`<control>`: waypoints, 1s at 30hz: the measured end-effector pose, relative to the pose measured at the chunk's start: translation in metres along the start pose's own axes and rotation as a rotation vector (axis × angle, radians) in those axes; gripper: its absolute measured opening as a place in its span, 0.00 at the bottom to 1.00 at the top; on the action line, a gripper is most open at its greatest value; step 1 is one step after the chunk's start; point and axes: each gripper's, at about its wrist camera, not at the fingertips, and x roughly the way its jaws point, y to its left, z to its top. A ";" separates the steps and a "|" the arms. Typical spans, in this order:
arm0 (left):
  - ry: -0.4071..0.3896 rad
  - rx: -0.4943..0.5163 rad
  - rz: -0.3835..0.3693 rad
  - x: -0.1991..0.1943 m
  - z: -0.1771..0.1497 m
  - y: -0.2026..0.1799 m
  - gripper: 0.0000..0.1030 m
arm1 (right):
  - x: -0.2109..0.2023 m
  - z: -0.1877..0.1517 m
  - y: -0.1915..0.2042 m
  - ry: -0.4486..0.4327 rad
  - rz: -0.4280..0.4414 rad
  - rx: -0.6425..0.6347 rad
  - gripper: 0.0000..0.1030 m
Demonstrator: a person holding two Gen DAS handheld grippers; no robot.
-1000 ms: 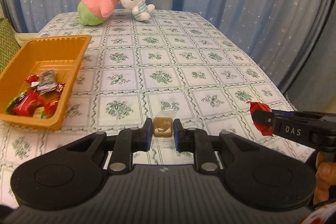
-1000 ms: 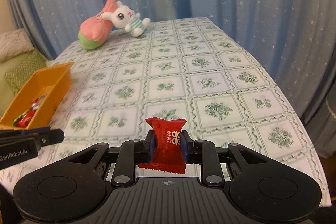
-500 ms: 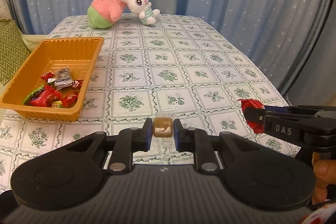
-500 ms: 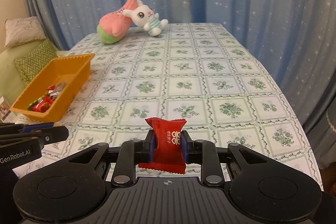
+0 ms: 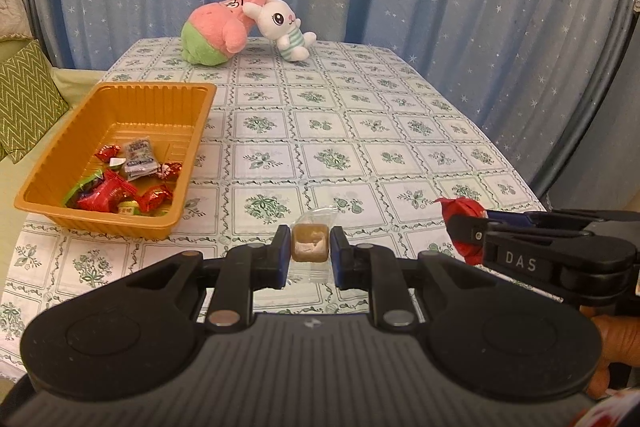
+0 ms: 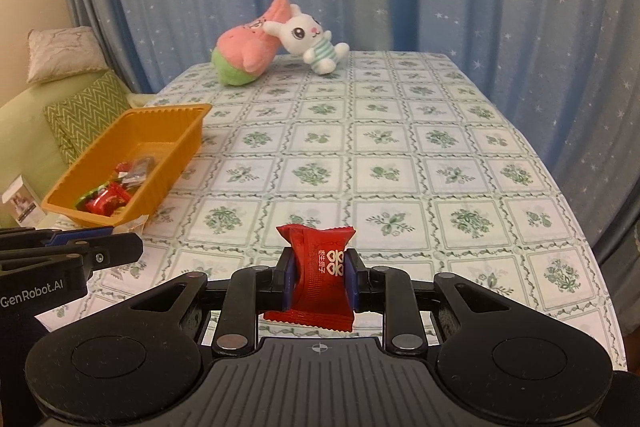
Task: Organize snacks
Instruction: 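Carry the brown candy in the left tool and red packet in the right tool over the orange tray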
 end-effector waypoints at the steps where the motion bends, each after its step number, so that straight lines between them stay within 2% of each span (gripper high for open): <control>1: -0.003 -0.001 0.002 -0.001 0.000 0.002 0.18 | 0.001 0.001 0.002 0.000 0.004 -0.003 0.25; 30: -0.025 -0.092 0.108 -0.027 0.003 0.080 0.18 | 0.032 0.021 0.085 0.002 0.129 -0.116 0.25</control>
